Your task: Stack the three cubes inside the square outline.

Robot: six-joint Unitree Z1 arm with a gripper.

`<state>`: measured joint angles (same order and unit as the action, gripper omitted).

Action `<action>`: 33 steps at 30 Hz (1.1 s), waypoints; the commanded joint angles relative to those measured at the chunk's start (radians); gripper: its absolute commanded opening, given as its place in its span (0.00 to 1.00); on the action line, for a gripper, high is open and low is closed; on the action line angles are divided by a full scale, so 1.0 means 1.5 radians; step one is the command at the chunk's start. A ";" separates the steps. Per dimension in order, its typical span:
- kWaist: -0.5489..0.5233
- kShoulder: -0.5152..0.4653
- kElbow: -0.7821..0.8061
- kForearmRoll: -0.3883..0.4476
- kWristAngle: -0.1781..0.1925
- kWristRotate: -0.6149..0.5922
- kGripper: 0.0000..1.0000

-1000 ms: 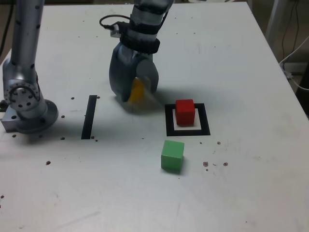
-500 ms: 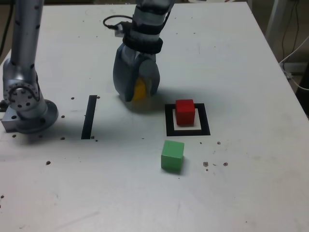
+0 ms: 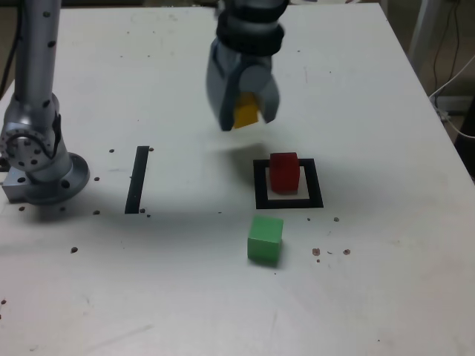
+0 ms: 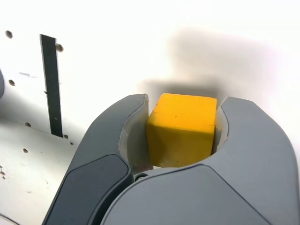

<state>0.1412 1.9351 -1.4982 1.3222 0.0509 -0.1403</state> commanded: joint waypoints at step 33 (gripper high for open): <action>-0.110 0.135 -0.169 0.086 -0.062 0.046 0.28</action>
<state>-0.0211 2.1292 -1.7464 1.4515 -0.0393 -0.0744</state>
